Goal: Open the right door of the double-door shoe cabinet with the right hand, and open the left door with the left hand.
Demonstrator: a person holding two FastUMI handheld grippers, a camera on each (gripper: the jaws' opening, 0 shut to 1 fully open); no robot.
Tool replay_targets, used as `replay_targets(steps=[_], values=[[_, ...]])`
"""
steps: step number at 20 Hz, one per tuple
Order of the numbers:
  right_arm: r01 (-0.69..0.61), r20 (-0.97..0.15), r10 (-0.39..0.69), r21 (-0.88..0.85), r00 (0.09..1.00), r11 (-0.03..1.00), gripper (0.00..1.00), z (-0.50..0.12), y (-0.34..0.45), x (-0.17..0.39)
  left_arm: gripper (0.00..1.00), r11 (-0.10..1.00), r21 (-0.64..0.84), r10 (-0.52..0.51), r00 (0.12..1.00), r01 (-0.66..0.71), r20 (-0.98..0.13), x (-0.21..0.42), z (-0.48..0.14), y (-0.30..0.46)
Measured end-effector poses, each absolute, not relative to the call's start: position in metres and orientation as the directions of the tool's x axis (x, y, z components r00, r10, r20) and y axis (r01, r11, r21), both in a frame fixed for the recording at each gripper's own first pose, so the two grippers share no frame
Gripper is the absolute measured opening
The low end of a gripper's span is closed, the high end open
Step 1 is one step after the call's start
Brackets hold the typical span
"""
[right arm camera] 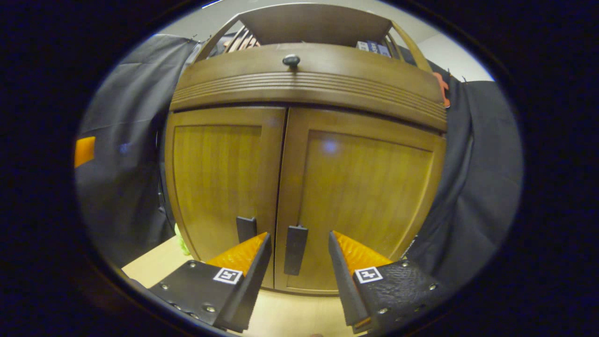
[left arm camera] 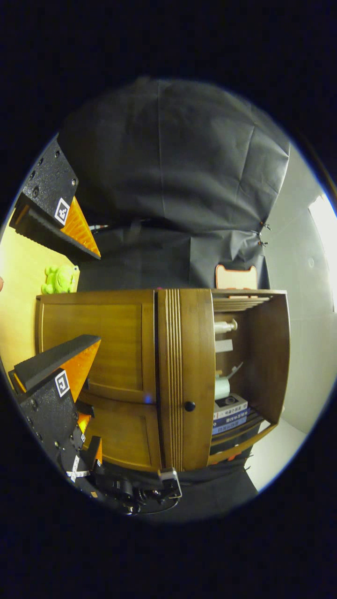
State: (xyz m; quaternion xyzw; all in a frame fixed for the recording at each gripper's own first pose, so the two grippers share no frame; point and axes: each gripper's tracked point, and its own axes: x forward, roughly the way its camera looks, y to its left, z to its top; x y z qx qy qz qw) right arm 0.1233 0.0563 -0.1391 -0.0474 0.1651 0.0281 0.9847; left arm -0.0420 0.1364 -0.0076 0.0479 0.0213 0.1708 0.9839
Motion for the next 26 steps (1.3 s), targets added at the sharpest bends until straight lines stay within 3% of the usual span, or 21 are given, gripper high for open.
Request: replay_targets(steps=[1,5,8,10,14,20,26], values=[[-0.069,-0.345,0.036,-0.082,0.938,0.994,0.73,-0.147,0.058,0.132,0.93,0.929,0.105,0.36,0.933,-0.355,-0.026,-0.045,-0.007,0.146],[-0.054,-0.397,0.017,-0.081,0.918,0.995,0.75,-0.166,0.057,0.169,0.97,0.903,0.111,0.421,0.906,-0.416,-0.034,-0.049,-0.011,0.172],[-0.023,-0.423,-0.022,-0.099,0.906,0.995,0.47,-0.179,0.049,0.191,0.94,0.892,0.112,0.445,0.894,-0.439,-0.042,-0.05,-0.014,0.183],[-0.019,-0.441,-0.016,-0.076,0.897,0.997,0.47,-0.185,0.049,0.198,0.94,0.889,0.108,0.451,0.891,-0.444,-0.048,-0.05,-0.017,0.187],[0.051,-0.412,-0.05,-0.008,0.91,0.999,0.28,-0.185,0.048,0.19,0.94,0.896,0.098,0.44,0.896,-0.434,-0.06,-0.045,-0.022,0.185],[0.047,-0.408,-0.049,-0.015,0.912,0.999,0.27,-0.178,0.046,0.186,0.99,0.915,0.093,0.399,0.915,-0.392,-0.064,-0.041,-0.024,0.171],[0.06,-0.413,-0.061,-0.015,0.908,0.998,0.27,-0.172,0.044,0.183,0.96,0.942,0.087,0.331,0.94,-0.324,-0.078,-0.04,-0.029,0.146]])
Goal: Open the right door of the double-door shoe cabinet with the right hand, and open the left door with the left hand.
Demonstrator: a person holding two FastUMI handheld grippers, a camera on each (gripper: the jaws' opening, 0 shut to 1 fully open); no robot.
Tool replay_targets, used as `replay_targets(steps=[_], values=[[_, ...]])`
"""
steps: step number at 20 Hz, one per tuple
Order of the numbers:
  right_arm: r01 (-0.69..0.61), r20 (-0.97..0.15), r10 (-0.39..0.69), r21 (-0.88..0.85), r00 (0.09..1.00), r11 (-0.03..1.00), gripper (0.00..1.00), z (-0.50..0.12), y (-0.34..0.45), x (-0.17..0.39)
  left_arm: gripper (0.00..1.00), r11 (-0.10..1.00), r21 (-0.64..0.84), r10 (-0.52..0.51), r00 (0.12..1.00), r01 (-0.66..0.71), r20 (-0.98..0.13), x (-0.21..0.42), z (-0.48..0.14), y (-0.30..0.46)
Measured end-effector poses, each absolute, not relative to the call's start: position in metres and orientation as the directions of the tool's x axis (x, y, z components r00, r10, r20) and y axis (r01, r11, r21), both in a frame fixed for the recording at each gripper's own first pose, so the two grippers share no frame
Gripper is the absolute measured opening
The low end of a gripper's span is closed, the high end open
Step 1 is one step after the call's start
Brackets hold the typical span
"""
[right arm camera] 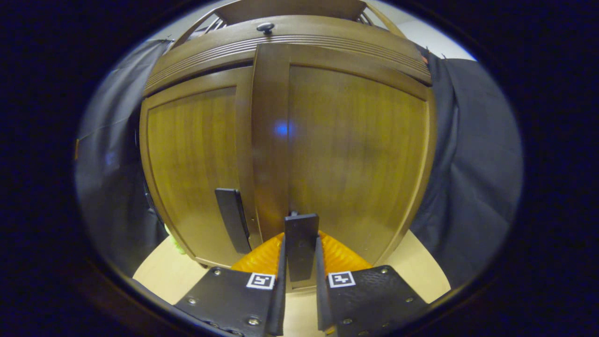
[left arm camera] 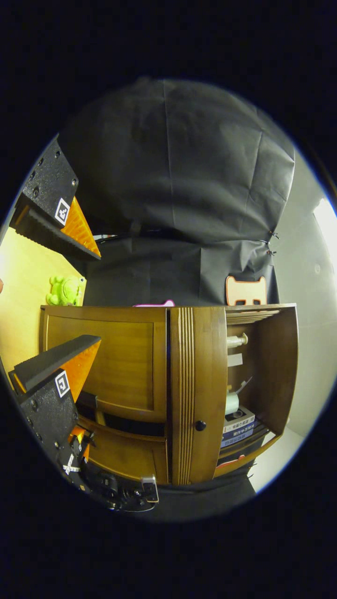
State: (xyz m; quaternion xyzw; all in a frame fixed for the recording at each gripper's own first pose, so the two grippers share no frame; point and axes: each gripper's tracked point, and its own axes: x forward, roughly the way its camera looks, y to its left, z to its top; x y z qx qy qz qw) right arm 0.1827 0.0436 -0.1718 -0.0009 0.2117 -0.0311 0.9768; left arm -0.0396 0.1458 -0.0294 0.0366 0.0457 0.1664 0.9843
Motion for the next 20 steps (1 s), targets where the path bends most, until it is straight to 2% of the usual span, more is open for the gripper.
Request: replay_targets(steps=[4,5,6,7,9,12,13,14,20], values=[[0.074,-0.413,-0.075,-0.018,0.908,0.997,0.27,-0.174,0.044,0.183,0.96,0.961,0.087,0.269,0.959,-0.262,-0.088,-0.039,-0.034,0.122],[0.076,-0.412,-0.077,-0.018,0.908,0.997,0.27,-0.174,0.044,0.184,0.94,0.965,0.087,0.253,0.963,-0.246,-0.091,-0.04,-0.035,0.115],[0.08,-0.415,-0.081,-0.02,0.906,0.997,0.27,-0.172,0.042,0.183,0.96,0.97,0.087,0.236,0.967,-0.229,-0.093,-0.04,-0.035,0.108],[0.08,-0.418,-0.079,-0.015,0.905,0.997,0.24,-0.169,0.043,0.182,0.94,0.974,0.086,0.217,0.972,-0.21,-0.094,-0.04,-0.036,0.101],[0.087,-0.418,-0.087,-0.02,0.904,0.996,0.25,-0.169,0.043,0.181,0.96,0.981,0.083,0.182,0.979,-0.175,-0.096,-0.039,-0.037,0.087],[0.117,-0.416,-0.121,-0.035,0.901,0.993,0.24,-0.163,0.041,0.178,0.96,0.989,0.078,0.13,0.986,-0.123,-0.1,-0.039,-0.038,0.066],[0.13,-0.417,-0.133,-0.036,0.899,0.991,0.24,-0.162,0.04,0.178,0.94,0.991,0.079,0.114,0.988,-0.106,-0.102,-0.04,-0.04,0.06],[0.142,-0.418,-0.143,-0.035,0.897,0.989,0.24,-0.163,0.04,0.177,0.96,0.993,0.08,0.098,0.99,-0.09,-0.103,-0.04,-0.04,0.054],[0.175,-0.401,-0.182,-0.055,0.898,0.983,0.24,-0.16,0.032,0.175,0.96,0.998,0.066,0.001,0.992,0.007,-0.125,-0.042,-0.048,0.016]])
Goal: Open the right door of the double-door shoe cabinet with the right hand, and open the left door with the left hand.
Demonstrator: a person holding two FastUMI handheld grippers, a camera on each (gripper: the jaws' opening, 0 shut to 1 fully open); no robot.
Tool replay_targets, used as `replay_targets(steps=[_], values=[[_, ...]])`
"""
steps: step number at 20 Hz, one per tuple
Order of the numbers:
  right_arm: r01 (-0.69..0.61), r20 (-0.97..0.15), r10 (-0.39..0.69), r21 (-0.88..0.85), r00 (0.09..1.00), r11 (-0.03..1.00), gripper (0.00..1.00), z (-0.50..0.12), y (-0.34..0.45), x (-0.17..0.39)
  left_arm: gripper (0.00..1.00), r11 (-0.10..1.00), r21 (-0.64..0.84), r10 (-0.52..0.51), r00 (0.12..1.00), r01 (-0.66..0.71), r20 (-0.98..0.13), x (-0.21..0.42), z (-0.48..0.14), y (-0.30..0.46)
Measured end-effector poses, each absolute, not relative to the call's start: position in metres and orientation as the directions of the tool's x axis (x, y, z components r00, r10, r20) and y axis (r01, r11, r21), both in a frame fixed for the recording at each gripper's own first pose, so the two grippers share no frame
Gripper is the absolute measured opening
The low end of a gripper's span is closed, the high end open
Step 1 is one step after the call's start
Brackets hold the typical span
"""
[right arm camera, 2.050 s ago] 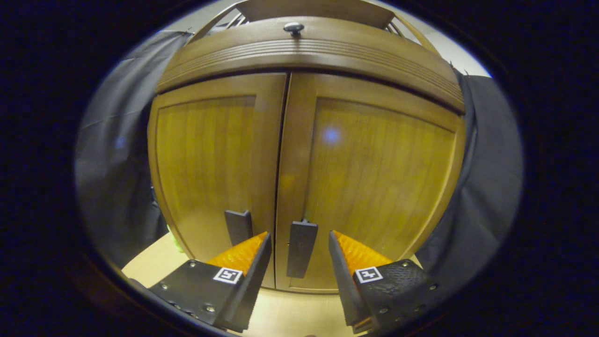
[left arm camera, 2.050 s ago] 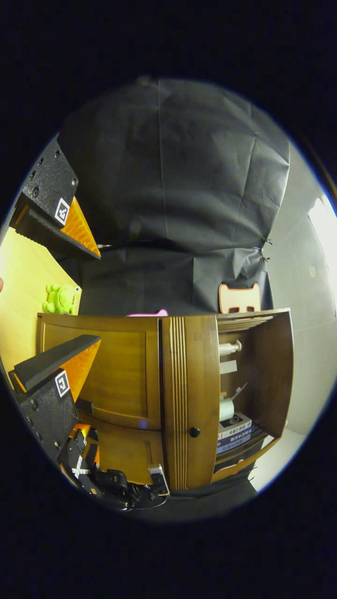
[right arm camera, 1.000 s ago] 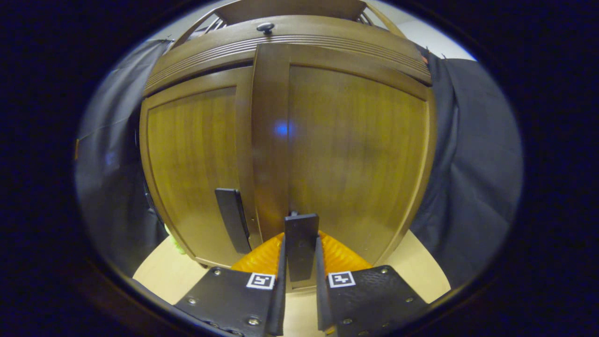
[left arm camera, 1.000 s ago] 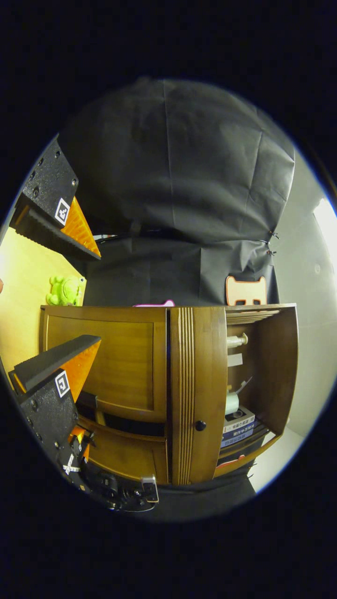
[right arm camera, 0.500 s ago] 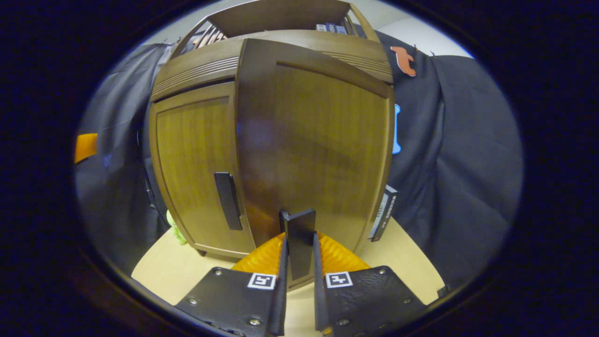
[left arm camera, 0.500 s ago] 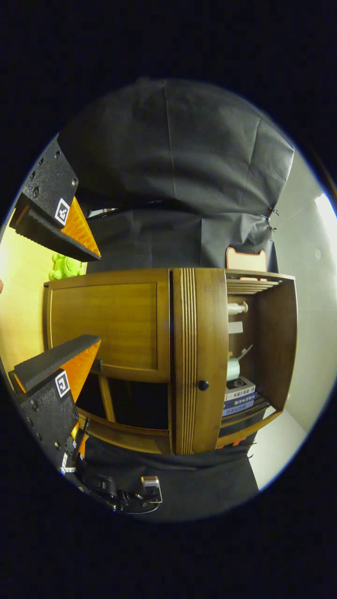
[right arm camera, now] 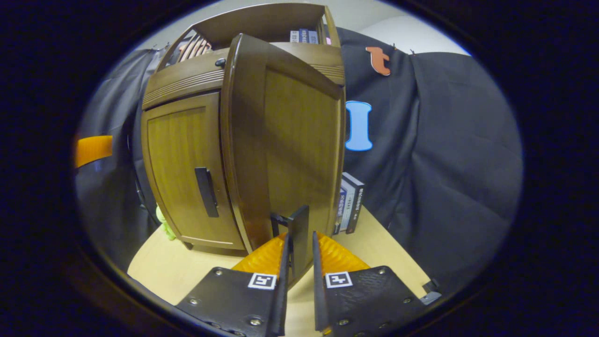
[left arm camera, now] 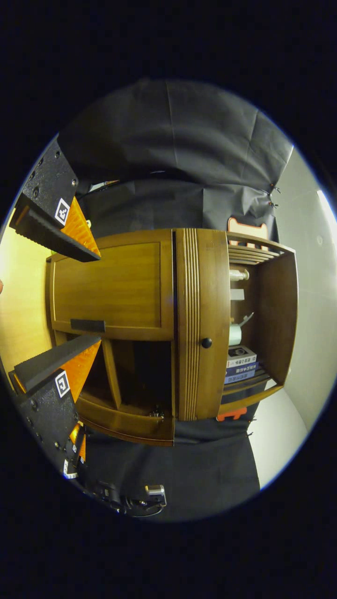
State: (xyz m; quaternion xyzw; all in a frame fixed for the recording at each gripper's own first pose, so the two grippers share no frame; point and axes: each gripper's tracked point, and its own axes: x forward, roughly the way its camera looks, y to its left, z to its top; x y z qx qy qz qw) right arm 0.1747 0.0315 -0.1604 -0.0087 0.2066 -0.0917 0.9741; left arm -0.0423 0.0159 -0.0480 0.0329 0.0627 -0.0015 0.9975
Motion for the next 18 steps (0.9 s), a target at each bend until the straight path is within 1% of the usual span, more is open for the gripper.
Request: replay_targets(steps=[1,3,4,7,8,9,11,12,13,18], values=[[0.182,-0.396,-0.196,-0.072,0.897,0.981,0.24,-0.159,0.029,0.175,0.94,0.998,0.063,-0.012,0.992,0.02,-0.128,-0.042,-0.05,0.011],[0.21,-0.391,-0.232,-0.099,0.89,0.973,0.24,-0.159,0.014,0.172,0.94,0.997,0.058,-0.033,0.991,0.042,-0.132,-0.045,-0.051,0.003],[0.227,-0.391,-0.248,-0.1,0.887,0.969,0.24,-0.16,0.007,0.165,0.96,0.997,0.057,-0.041,0.99,0.049,-0.135,-0.044,-0.051,0.0],[0.251,-0.392,-0.259,-0.073,0.883,0.965,0.24,-0.155,-0.006,0.153,0.96,0.997,0.05,-0.056,0.988,0.064,-0.142,-0.045,-0.054,-0.007],[0.252,-0.39,-0.262,-0.075,0.883,0.965,0.24,-0.154,-0.01,0.152,0.94,0.997,0.044,-0.062,0.987,0.069,-0.147,-0.044,-0.056,-0.009],[0.256,-0.387,-0.269,-0.088,0.882,0.963,0.24,-0.153,-0.014,0.15,0.96,0.997,0.037,-0.067,0.986,0.074,-0.152,-0.044,-0.058,-0.012],[0.278,-0.382,-0.303,-0.119,0.873,0.953,0.24,-0.148,-0.024,0.142,0.96,0.996,0.027,-0.078,0.984,0.083,-0.163,-0.044,-0.061,-0.016],[0.295,-0.382,-0.322,-0.129,0.866,0.947,0.17,-0.15,-0.032,0.141,0.96,0.996,0.026,-0.081,0.983,0.086,-0.165,-0.043,-0.061,-0.017],[0.302,-0.381,-0.327,-0.125,0.865,0.945,0.15,-0.15,-0.036,0.14,0.96,0.996,0.026,-0.082,0.983,0.087,-0.165,-0.043,-0.062,-0.017],[0.353,-0.381,-0.374,-0.125,0.846,0.927,0.15,-0.145,-0.059,0.131,0.96,0.996,0.001,-0.091,0.978,0.093,-0.188,-0.039,-0.071,-0.02]])
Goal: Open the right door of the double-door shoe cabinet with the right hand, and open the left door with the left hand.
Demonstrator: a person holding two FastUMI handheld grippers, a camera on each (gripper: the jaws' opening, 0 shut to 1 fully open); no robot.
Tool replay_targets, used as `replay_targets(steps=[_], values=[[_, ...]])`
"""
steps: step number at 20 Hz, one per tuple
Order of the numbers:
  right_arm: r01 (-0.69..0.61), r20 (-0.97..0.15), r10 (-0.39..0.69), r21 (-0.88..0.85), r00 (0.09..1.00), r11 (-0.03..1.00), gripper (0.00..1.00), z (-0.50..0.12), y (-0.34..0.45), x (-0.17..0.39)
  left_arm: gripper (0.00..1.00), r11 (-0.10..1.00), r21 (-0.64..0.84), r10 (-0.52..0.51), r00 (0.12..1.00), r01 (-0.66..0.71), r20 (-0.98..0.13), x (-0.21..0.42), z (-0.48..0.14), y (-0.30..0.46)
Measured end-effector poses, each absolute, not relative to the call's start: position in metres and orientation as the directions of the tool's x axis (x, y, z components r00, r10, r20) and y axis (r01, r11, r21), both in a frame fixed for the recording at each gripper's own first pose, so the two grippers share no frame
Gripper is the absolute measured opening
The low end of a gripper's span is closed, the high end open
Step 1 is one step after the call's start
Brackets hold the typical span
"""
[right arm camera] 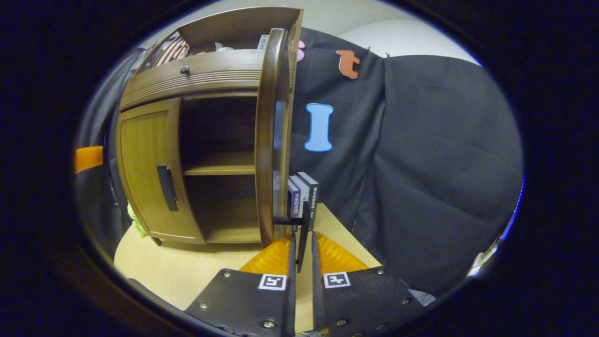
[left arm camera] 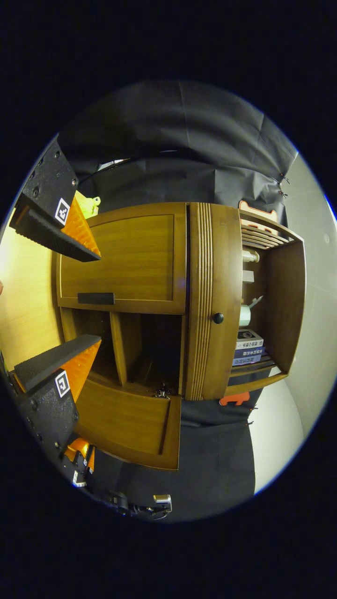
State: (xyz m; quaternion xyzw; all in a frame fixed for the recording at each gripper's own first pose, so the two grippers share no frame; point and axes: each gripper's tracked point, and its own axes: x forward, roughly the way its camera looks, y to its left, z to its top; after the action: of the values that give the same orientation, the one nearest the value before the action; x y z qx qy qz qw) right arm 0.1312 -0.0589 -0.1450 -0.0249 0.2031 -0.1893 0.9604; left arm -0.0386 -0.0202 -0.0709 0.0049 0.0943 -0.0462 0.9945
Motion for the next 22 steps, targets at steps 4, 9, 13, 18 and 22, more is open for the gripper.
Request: replay_targets(steps=[4,9,13,18,22], values=[[0.395,-0.375,-0.42,-0.144,0.827,0.907,0.15,-0.142,-0.075,0.124,0.94,0.994,-0.03,-0.109,0.971,0.105,-0.214,-0.034,-0.078,-0.027],[0.459,-0.363,-0.485,-0.162,0.796,0.874,0.15,-0.135,-0.101,0.112,0.97,0.991,-0.039,-0.13,0.965,0.125,-0.227,-0.027,-0.085,-0.035],[0.481,-0.372,-0.486,-0.115,0.791,0.869,0.15,-0.133,-0.109,0.106,0.97,0.989,-0.043,-0.146,0.96,0.14,-0.238,-0.017,-0.091,-0.043],[0.485,-0.368,-0.485,-0.101,0.793,0.869,0.15,-0.131,-0.107,0.102,0.97,0.99,-0.043,-0.138,0.957,0.131,-0.257,-0.003,-0.099,-0.041],[0.478,-0.362,-0.477,-0.093,0.801,0.874,0.15,-0.128,-0.104,0.103,0.94,0.992,-0.035,-0.127,0.957,0.122,-0.26,0.008,-0.103,-0.038]])
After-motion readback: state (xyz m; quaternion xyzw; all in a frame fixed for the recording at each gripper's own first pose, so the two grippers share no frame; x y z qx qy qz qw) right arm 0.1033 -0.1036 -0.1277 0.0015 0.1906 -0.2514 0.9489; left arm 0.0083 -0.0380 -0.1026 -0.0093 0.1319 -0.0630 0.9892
